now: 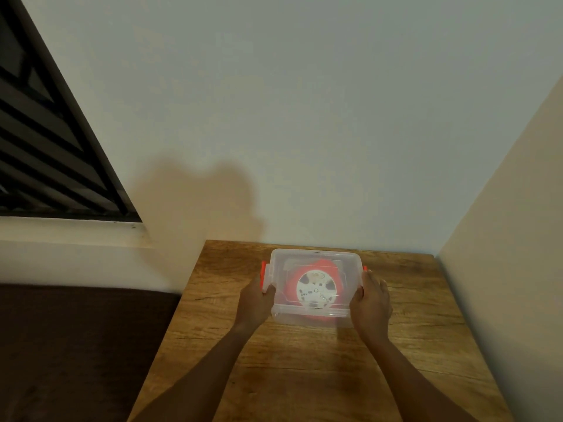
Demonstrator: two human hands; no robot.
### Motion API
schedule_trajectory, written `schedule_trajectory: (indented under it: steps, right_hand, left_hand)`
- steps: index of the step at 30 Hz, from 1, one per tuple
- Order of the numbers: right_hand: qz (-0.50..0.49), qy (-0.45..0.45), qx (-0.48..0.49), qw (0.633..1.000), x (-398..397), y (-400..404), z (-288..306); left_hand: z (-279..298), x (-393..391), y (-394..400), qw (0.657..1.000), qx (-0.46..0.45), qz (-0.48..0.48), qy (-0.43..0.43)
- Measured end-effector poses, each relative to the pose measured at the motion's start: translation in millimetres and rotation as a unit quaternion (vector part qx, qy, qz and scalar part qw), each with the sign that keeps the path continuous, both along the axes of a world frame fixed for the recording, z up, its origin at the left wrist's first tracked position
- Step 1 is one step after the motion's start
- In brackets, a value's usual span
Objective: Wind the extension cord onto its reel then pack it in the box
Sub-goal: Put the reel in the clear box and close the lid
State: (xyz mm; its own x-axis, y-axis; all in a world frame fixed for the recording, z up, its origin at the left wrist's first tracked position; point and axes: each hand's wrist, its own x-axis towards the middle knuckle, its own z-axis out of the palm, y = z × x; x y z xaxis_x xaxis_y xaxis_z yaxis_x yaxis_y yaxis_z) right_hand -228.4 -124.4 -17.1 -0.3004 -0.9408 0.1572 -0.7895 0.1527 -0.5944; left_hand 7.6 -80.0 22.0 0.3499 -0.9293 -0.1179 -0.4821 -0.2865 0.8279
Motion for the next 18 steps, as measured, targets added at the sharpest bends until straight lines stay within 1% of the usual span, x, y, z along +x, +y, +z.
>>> schedule_trajectory:
  steps: [4,8,11,18]
  right_hand:
    - [0.002,0.004,0.001,1.000,0.1,0.4,1.8]
    - [0.007,0.021,-0.002,1.000,0.1,2.4,4.4]
    - [0.007,0.023,-0.006,1.000,-1.0,1.3,4.4]
    - [0.007,0.013,-0.009,1.000,-0.6,-0.2,0.7]
  left_hand:
    - [14.2,15.6,-8.9,1.000,0.006,0.011,0.024]
    - [24.7,20.3,-21.2,0.998,0.045,-0.019,-0.033]
    - [30.0,19.7,-27.8,0.994,0.071,-0.021,-0.078]
    - [44.6,23.1,-44.5,0.983,0.151,-0.027,-0.103]
